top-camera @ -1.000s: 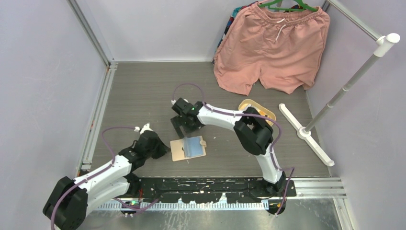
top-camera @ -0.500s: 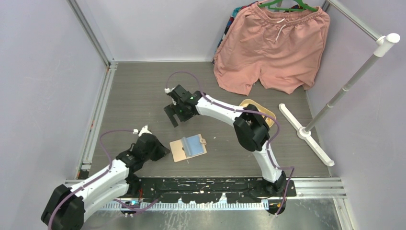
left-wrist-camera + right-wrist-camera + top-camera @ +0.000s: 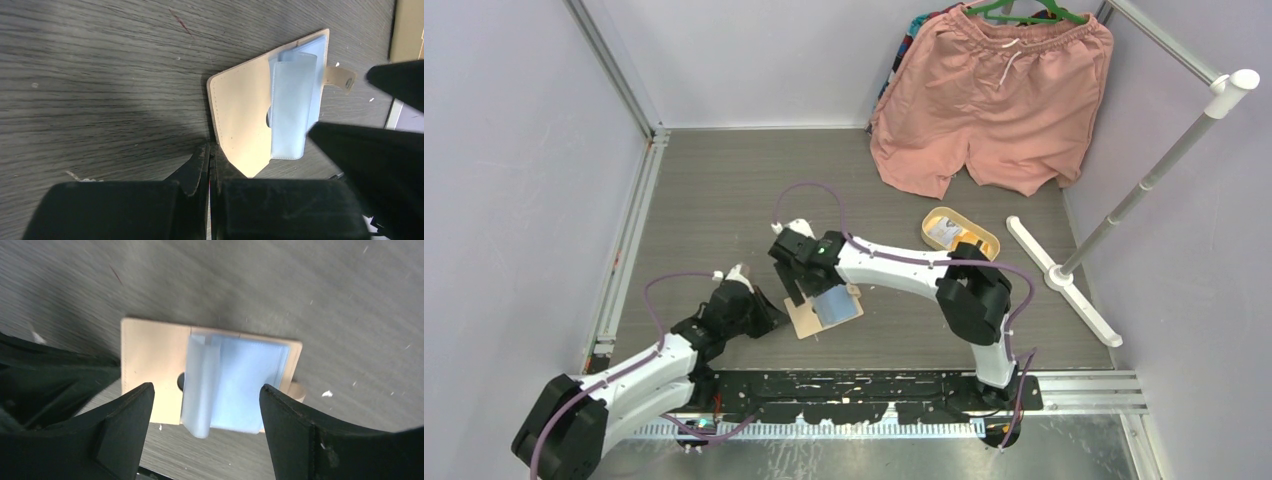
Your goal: Take the credit cards out of the card holder
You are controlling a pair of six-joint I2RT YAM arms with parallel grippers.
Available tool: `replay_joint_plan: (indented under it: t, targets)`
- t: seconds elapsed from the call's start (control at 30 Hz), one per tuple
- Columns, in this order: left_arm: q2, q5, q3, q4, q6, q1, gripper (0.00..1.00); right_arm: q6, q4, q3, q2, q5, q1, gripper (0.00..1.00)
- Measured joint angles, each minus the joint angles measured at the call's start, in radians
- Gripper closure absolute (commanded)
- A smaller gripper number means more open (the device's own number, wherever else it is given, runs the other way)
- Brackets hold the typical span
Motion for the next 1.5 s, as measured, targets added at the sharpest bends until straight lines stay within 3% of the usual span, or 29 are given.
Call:
replay_joint_plan:
  t: [0.47,0.67,0.97,1.2,1.5]
  targets:
    - [-0.056,0.024,-0.005,0.013,-0.021,0.0,1.0,0.122,-0.001,-0.141,0.009,0.062,0.044,0.25]
    - [-0.013,0.04,-0.068,0.101,-0.079,0.001,1.0,0.141,0.045,-0.163,0.009,0.058,0.044,0.27]
    - [0.074,0.071,-0.112,0.302,-0.172,0.001,0.8,0.152,0.076,-0.189,0.009,0.05,0.044,0.26]
    - [0.072,0.074,-0.128,0.352,-0.227,0.001,0.65,0.158,0.093,-0.201,0.009,0.047,0.044,0.26]
    - [0.087,0.071,-0.129,0.376,-0.254,0.001,0.61,0.172,0.119,-0.209,0.009,0.034,0.043,0.26]
